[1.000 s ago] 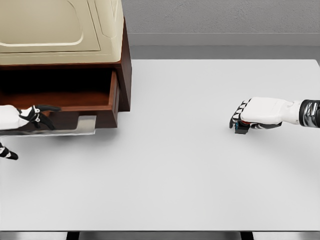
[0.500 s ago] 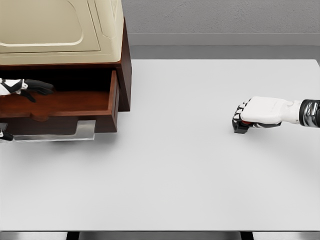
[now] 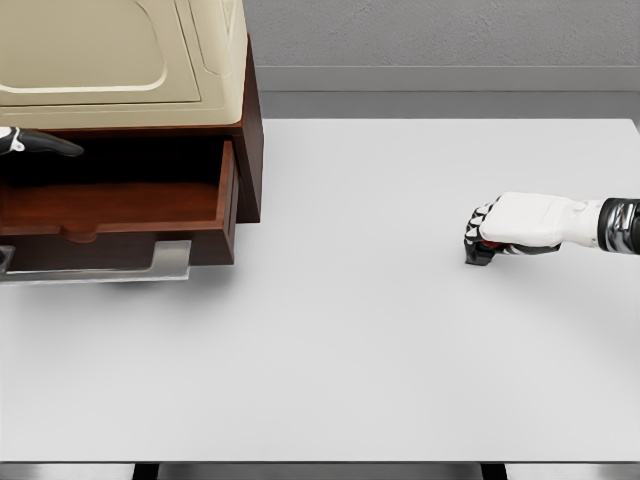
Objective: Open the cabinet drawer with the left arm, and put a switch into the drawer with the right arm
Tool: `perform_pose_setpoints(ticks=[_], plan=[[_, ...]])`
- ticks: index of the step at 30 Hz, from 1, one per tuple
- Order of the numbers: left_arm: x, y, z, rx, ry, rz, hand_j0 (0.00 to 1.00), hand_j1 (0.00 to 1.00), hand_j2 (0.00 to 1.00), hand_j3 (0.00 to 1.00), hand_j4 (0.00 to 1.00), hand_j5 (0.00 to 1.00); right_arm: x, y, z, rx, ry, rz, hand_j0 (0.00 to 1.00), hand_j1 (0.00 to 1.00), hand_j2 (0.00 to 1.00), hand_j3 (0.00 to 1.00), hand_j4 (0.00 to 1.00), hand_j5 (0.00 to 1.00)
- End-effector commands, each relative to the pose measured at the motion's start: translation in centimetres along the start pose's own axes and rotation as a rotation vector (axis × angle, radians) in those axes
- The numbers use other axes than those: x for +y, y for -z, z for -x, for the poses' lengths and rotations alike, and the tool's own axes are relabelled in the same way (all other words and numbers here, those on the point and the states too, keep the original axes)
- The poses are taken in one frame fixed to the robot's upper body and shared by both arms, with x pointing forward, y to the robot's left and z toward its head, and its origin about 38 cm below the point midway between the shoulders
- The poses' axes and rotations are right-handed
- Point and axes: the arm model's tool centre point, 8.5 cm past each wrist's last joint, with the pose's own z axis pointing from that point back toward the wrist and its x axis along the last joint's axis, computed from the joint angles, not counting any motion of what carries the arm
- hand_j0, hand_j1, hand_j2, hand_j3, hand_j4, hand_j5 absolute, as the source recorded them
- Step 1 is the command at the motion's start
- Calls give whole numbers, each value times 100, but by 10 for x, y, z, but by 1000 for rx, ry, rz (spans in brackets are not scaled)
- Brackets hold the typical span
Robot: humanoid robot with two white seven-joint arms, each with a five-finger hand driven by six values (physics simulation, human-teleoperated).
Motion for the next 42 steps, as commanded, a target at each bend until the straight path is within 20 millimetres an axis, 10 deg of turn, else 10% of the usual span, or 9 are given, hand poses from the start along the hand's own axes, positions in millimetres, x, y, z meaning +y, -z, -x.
perform_pose_setpoints(ticks=[1, 21, 42], plan=[[4, -3, -1, 9, 0, -5, 100, 100, 100, 100, 100, 100, 0, 1, -1, -3, 7, 4, 49, 49, 49, 49, 49, 49], [4, -4, -1, 19, 10, 4, 100, 100, 100, 100, 100, 100, -14, -4, 4, 15, 1, 51, 45, 45, 45, 45, 45, 45], [5, -6, 0, 27, 10, 6, 100, 100, 100, 100, 100, 100, -116, -7, -7, -30, -141, 251, 45, 45, 45, 45, 45, 45]])
